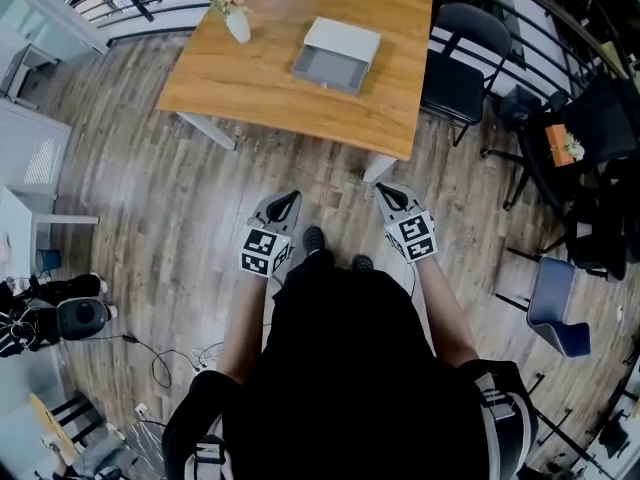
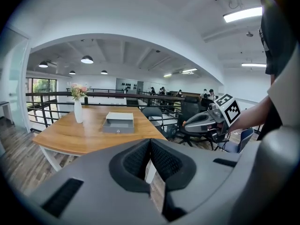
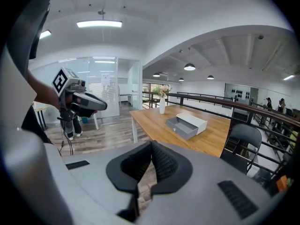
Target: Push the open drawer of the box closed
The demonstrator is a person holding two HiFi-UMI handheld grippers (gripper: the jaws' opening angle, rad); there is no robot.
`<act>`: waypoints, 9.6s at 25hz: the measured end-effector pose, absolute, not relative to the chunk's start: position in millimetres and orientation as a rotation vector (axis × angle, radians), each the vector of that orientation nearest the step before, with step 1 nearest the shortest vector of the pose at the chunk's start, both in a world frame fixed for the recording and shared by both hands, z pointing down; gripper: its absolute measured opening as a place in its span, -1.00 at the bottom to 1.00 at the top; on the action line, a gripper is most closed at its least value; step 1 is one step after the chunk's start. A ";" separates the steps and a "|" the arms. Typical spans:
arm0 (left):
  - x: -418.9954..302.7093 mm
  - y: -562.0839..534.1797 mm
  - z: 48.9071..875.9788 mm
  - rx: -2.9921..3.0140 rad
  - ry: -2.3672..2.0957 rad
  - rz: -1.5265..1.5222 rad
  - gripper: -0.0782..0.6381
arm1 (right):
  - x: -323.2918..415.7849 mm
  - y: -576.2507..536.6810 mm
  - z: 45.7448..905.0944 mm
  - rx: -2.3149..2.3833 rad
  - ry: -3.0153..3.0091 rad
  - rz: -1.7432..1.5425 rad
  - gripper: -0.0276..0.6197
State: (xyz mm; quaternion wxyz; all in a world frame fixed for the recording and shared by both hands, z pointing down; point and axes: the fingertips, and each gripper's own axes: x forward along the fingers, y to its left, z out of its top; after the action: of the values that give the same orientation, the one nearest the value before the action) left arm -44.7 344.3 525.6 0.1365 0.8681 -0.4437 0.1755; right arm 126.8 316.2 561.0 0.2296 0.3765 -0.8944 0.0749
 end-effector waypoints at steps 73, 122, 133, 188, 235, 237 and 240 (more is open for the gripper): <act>-123.6 -15.2 523.2 2.416 -1.382 0.596 -0.72 | 19.9 -51.1 615.2 0.833 -2.486 0.298 -0.86; -141.8 -82.5 537.2 2.446 -1.245 0.608 -0.72 | -13.1 -108.4 718.8 0.922 -2.338 0.706 -0.86; -155.5 -100.7 545.5 2.436 -1.217 0.633 -0.72 | -21.9 -129.0 752.2 1.032 -2.250 0.886 -0.86; -173.2 -124.1 556.2 2.444 -1.150 0.620 -0.72 | -36.4 -157.1 766.9 1.179 -2.151 1.301 -0.68; -187.6 -138.1 541.8 2.420 -1.255 0.562 -0.72 | -18.5 -208.0 767.8 1.245 -2.124 1.243 -0.69; -187.8 -140.3 541.3 2.419 -1.256 0.567 -0.72 | -18.6 -211.5 767.1 1.244 -2.127 1.245 -0.69; -188.8 -142.5 542.3 2.418 -1.256 0.570 -0.72 | -18.9 -216.5 768.5 1.249 -2.129 1.245 -0.69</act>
State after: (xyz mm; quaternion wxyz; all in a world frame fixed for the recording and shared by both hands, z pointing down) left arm -188.8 -142.5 542.3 0.1778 0.8548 -0.4440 0.2016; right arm -18.9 -216.5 768.5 0.1873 0.4436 -0.7565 0.4425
